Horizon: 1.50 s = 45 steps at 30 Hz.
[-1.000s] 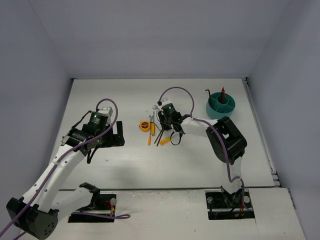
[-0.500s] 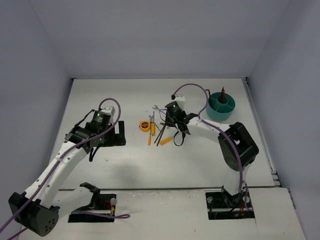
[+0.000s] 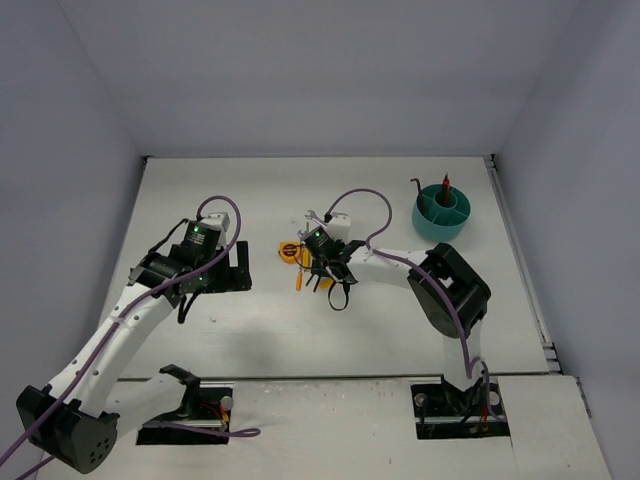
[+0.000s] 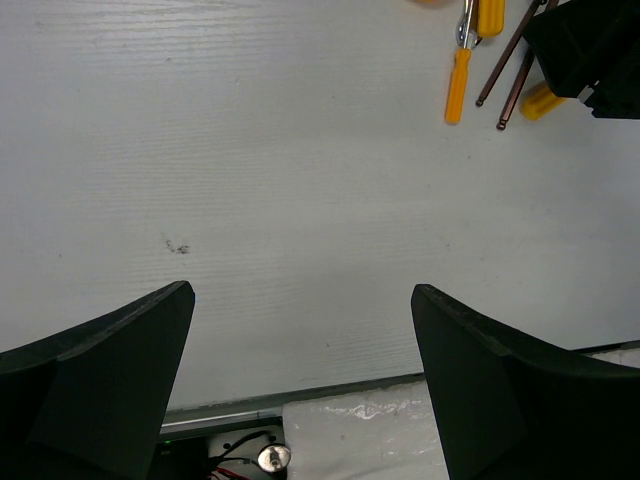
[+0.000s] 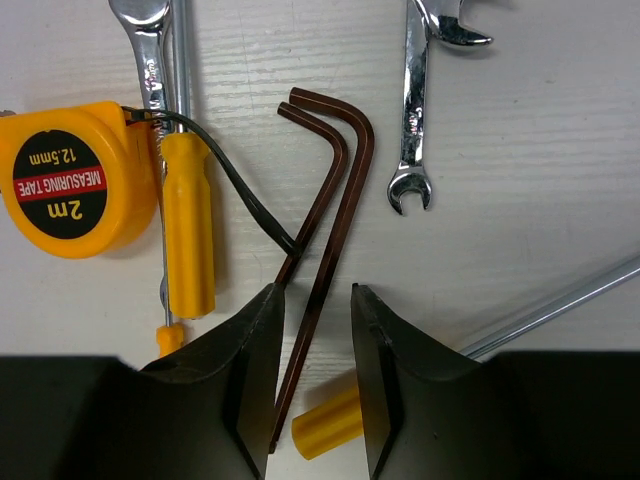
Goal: Sort the tools into containers
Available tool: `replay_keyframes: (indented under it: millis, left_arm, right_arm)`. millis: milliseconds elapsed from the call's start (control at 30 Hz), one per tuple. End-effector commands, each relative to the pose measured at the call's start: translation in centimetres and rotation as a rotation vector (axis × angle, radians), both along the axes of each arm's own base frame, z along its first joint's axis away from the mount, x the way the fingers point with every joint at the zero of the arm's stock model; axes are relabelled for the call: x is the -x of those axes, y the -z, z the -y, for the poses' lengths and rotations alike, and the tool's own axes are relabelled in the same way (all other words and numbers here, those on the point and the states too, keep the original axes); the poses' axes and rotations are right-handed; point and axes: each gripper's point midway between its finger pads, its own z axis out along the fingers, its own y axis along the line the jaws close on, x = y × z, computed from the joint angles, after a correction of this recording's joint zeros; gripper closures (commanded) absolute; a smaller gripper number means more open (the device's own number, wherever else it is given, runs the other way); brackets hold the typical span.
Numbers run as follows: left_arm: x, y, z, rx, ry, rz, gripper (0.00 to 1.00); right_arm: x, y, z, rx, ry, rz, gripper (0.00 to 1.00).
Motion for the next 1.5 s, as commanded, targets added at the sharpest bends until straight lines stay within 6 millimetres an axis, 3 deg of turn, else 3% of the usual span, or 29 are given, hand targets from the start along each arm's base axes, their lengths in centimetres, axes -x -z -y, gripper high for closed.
replay_keyframes:
  millis: [0, 367, 800, 1033, 1200, 1333, 1467]
  left_arm:
    - [-0.6, -1.7, 0.3, 0.020, 0.016, 0.069, 0.12]
    - [-0.5, -1.5, 0.2, 0.011, 0.028, 0.071, 0.12]
    - [-0.6, -1.5, 0.2, 0.005, 0.037, 0.070, 0.12]
    - [-0.4, -1.6, 0.1, 0.006, 0.036, 0.075, 0.12]
    - [-0.3, -1.4, 0.0, 0.003, 0.034, 0.074, 0.12]
    - [-0.4, -1.3, 0.0, 0.000, 0.034, 0.071, 0.12]
    - [-0.4, -1.5, -0.1, -0.004, 0.035, 0.077, 0.12]
  right_arm:
    - [-0.7, -0.8, 0.1, 0.006, 0.087, 0.034, 0.70]
    - [0.6, 1.1, 3.1, 0.140, 0.123, 0.003, 0.77]
    - [-1.6, 1.1, 2.8, 0.168, 0.063, -0.029, 0.80]
    - [-1.8, 2.6, 3.2, 0.153, 0.098, -0.085, 0.80]
    - [-1.4, 4.1, 3.8, 0.191, 0.096, -0.125, 0.87]
    - [-1.3, 4.6, 4.4, 0.218, 0.092, -0.134, 1.00]
    - [-2.2, 2.8, 4.6, 0.214, 0.078, -0.100, 1.00]
